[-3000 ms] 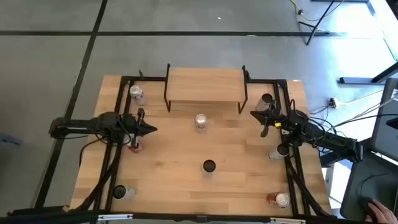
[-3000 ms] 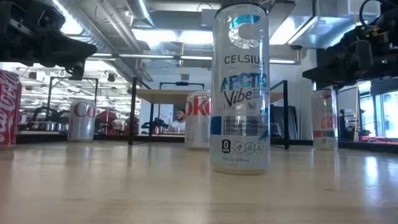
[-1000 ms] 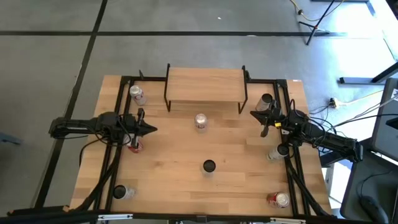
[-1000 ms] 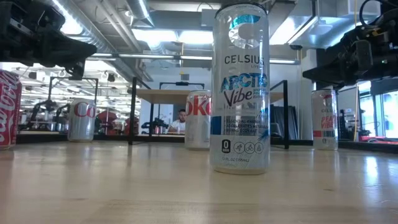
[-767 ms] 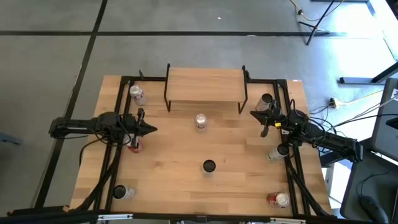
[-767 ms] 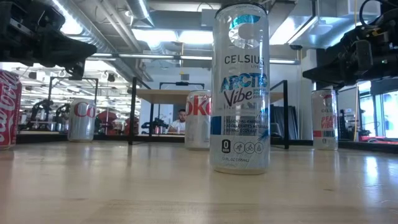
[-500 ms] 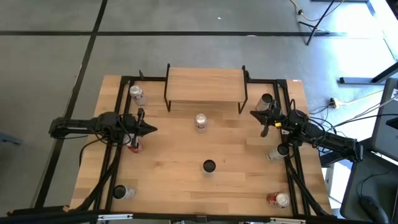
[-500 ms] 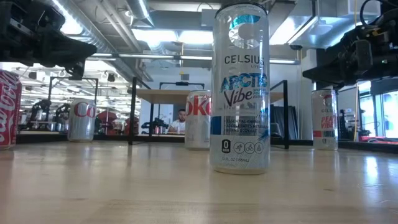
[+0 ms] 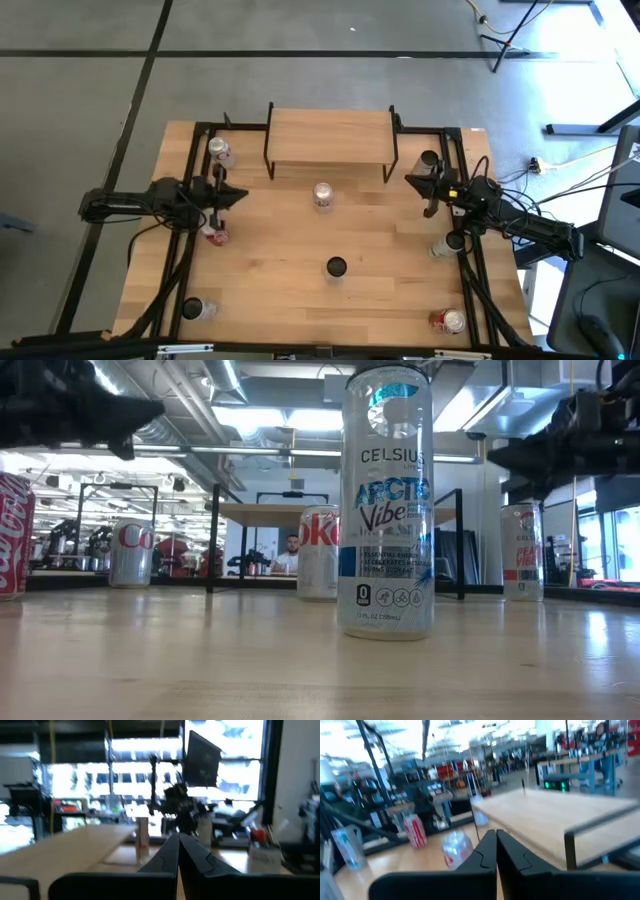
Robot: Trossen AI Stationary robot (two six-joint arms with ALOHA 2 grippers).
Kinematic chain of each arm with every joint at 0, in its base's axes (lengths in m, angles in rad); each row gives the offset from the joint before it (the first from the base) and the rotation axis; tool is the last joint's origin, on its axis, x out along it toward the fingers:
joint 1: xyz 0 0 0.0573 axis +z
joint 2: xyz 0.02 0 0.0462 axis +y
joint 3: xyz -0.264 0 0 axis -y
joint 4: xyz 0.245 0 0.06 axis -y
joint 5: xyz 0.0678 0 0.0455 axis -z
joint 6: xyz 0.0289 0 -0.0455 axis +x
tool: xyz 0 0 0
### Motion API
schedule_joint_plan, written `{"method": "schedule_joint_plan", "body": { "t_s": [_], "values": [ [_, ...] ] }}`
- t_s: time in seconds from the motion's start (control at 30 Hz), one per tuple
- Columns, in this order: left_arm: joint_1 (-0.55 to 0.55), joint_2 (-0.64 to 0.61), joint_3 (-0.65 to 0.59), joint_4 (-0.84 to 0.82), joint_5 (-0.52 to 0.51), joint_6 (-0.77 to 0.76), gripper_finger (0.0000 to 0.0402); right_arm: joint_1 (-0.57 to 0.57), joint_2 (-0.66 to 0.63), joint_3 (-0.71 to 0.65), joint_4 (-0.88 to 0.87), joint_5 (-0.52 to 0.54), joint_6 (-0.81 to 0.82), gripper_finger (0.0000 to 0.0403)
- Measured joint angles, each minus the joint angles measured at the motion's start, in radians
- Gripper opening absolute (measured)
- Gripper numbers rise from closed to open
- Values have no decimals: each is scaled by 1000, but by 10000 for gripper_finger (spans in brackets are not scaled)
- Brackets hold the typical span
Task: Place canned beverage on shelf
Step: Put the top white-pink soda can on the shelf
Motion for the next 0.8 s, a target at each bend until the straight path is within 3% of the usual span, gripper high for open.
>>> {"method": "schedule_joint_plan", "body": {
  "t_s": [0.17,0.37,0.53,0.8],
  "values": [
    [3,0,0,116,-44,39,0,0,27,33,10,55,31,0],
    [43,37,1,254,-53,81,0,0,168,190,-110,198,-26,0],
    [82,87,2,352,-52,107,0,0,327,394,-347,381,-81,0],
    [90,151,2,345,-39,98,0,0,533,672,-698,616,-74,2]
  ]
}}
